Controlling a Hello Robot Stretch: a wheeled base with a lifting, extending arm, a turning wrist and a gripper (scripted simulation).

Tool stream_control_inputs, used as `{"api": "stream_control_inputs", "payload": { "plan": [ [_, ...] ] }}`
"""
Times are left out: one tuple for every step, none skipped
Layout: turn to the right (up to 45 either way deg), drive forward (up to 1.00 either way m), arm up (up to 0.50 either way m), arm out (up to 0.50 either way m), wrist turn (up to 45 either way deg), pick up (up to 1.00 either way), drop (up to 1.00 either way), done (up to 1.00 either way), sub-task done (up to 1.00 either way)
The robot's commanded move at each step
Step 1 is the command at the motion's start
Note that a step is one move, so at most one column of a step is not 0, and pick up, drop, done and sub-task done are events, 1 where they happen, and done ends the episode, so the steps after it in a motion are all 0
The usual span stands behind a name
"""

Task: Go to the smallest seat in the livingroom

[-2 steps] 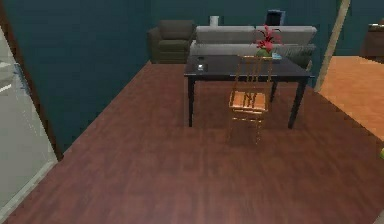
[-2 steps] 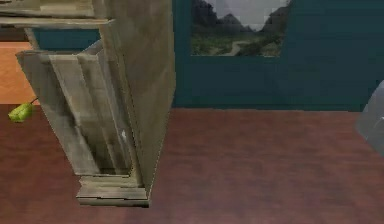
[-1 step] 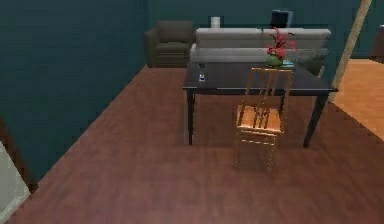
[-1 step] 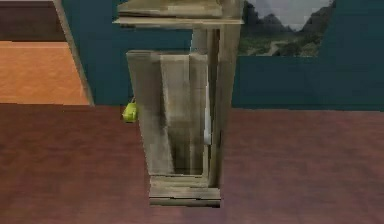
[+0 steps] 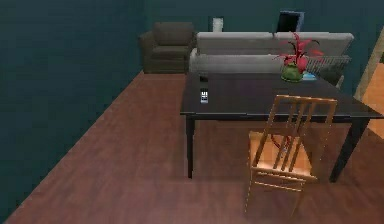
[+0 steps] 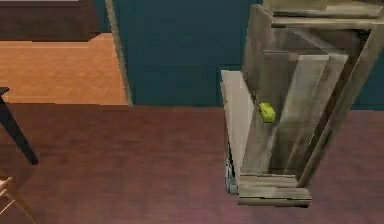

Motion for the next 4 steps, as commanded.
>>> {"api": "stream_control_inputs", "payload": {
  "plan": [
    [45.0,0.0,0.0,0.0,0.0,0.0,0.0,0.0,0.0],
    [3.0,0.0,0.0,0.0,0.0,0.0,0.0,0.0,0.0],
    [0.0,0.3,0.0,0.0,0.0,0.0,0.0,0.0,0.0],
    [-24.0,0.0,0.0,0.0,0.0,0.0,0.0,0.0,0.0]
  ]
}}
